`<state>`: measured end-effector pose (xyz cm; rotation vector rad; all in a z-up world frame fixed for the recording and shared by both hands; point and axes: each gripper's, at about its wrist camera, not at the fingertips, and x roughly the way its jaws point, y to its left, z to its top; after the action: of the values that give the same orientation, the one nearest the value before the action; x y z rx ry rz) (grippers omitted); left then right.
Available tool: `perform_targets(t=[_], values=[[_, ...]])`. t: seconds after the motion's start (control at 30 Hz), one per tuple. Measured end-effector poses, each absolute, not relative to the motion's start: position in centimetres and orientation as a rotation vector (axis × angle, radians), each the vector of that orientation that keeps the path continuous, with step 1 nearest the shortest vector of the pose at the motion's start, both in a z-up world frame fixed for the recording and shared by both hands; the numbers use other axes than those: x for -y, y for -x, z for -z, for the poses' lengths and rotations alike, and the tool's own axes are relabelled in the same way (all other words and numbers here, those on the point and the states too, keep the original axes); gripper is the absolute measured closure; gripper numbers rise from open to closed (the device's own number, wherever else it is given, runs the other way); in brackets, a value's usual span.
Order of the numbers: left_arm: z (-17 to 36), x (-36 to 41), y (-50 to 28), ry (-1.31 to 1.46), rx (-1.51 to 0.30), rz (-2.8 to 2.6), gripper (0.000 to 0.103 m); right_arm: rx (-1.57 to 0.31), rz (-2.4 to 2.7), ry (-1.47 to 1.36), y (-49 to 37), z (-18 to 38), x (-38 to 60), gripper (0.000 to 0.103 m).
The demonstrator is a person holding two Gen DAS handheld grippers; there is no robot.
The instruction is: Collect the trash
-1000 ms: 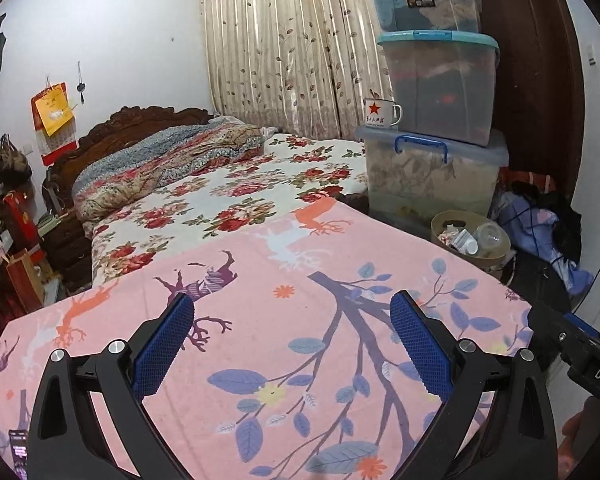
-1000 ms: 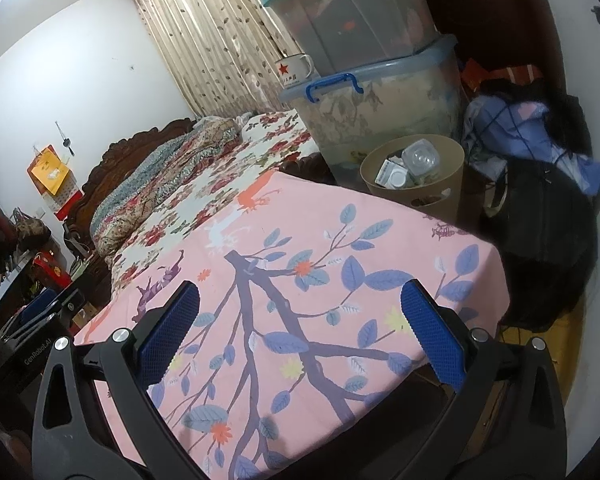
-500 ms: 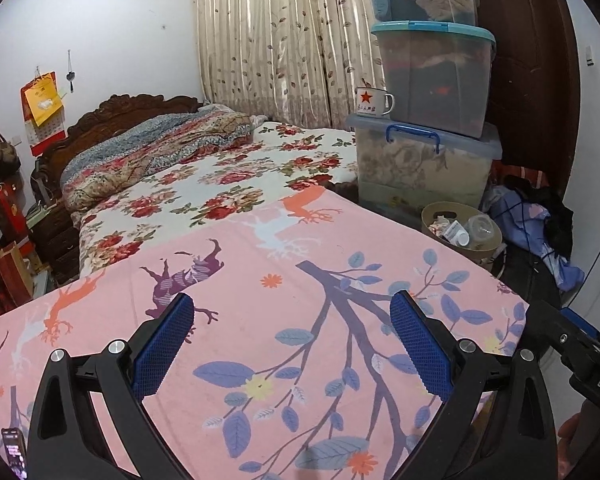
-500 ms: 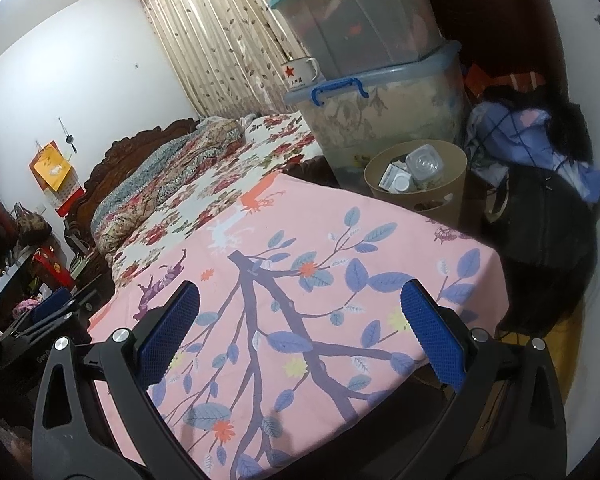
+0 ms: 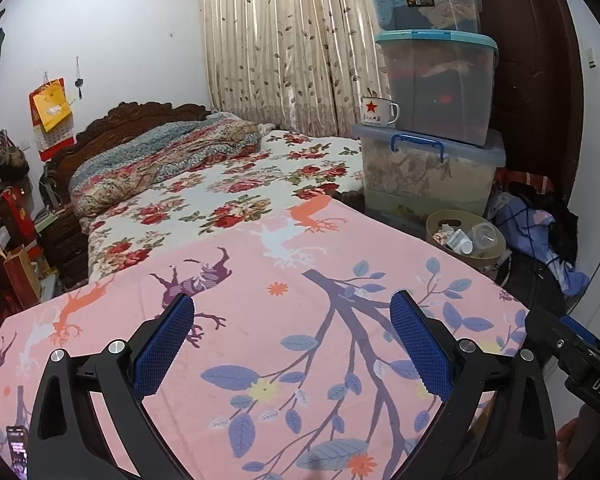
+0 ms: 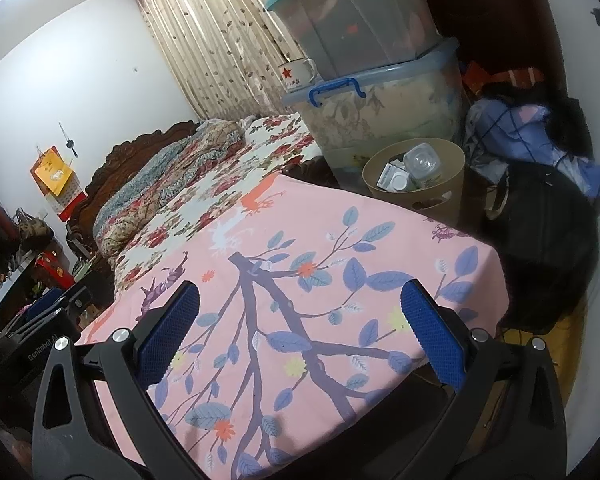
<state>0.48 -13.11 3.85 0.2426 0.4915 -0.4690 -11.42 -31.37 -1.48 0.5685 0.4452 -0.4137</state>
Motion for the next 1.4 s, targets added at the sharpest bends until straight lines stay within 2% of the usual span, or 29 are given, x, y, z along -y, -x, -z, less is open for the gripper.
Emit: perform_targets(t=[1.4], values=[[-3.27, 13.10, -0.64, -0.266, -0.546, 0.459, 0.008, -0.447, 0.400, -0.560, 11.05, 1.41, 30.69, 0.003]])
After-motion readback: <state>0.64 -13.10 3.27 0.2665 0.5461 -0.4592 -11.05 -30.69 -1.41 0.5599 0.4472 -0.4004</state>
